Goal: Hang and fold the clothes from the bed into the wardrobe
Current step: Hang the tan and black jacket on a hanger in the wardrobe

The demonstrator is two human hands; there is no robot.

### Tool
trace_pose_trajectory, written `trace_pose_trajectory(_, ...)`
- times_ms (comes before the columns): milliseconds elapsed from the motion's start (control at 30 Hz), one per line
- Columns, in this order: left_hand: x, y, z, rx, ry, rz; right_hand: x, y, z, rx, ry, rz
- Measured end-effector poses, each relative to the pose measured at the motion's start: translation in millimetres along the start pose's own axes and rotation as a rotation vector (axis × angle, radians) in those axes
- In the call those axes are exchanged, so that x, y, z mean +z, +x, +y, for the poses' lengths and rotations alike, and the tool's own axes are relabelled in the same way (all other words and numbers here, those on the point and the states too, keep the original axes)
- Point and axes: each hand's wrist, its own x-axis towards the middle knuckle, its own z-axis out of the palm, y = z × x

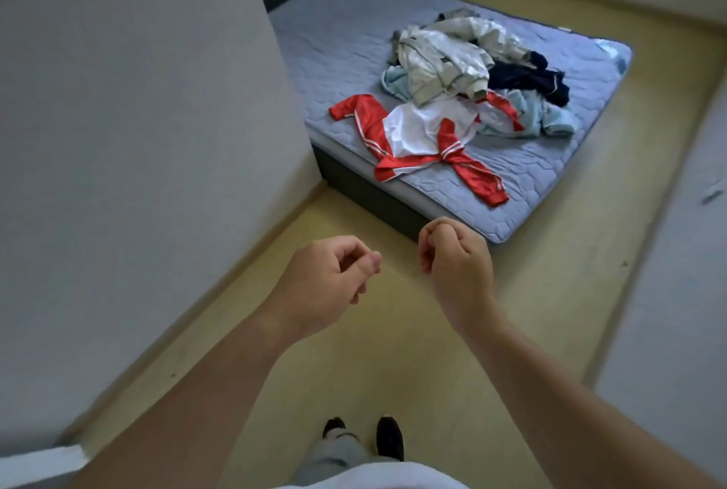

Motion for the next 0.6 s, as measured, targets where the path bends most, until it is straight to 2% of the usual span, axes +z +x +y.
trace_pose_trajectory(100, 21.8, 72.9, 1.0, -0.043, -0.008, -0.033, -17.5, 70.9, 13.8, 0.027, -0.083, -0.010)
trace_pose_trajectory(267, 55.7, 201.5, -18.4, -0.154, -0.147, 0.031, -35.3, 194.4, 39.0, 0.107, -0.270, -0.079)
trace_pose_trajectory(467, 79.0, 330.9, -25.2, -0.467, -0.311, 0.107, -55.0, 328.0, 62.5, 0.175, -0.646, -0.275)
trace_pose_trajectory(600, 80.7, 388.4, -20.4, -0.545, -0.336, 0.124, -60.9, 402.2, 78.0, 0.209, -0.771, -0.414)
